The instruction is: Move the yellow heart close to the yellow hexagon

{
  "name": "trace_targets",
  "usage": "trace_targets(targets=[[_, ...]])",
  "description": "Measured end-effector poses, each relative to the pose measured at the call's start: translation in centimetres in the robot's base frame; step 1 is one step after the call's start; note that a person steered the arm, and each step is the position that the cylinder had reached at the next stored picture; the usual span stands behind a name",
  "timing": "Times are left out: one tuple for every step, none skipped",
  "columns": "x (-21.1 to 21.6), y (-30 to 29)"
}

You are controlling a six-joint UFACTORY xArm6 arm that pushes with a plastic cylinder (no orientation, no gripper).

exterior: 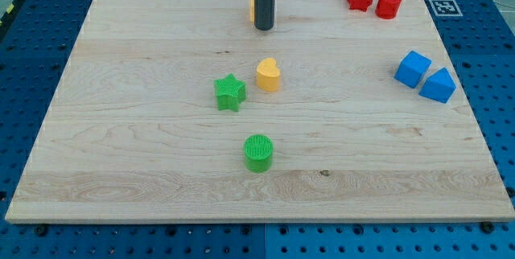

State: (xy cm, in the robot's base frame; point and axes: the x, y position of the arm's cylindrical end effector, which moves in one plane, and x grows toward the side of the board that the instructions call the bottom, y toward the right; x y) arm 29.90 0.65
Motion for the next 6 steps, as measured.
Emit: trace_targets(targets=[[0.0, -0.4], [0.0, -1.3], [0.0, -2.0], [0.0, -2.1], [-0.1, -2.8], [-0.5, -3.2]])
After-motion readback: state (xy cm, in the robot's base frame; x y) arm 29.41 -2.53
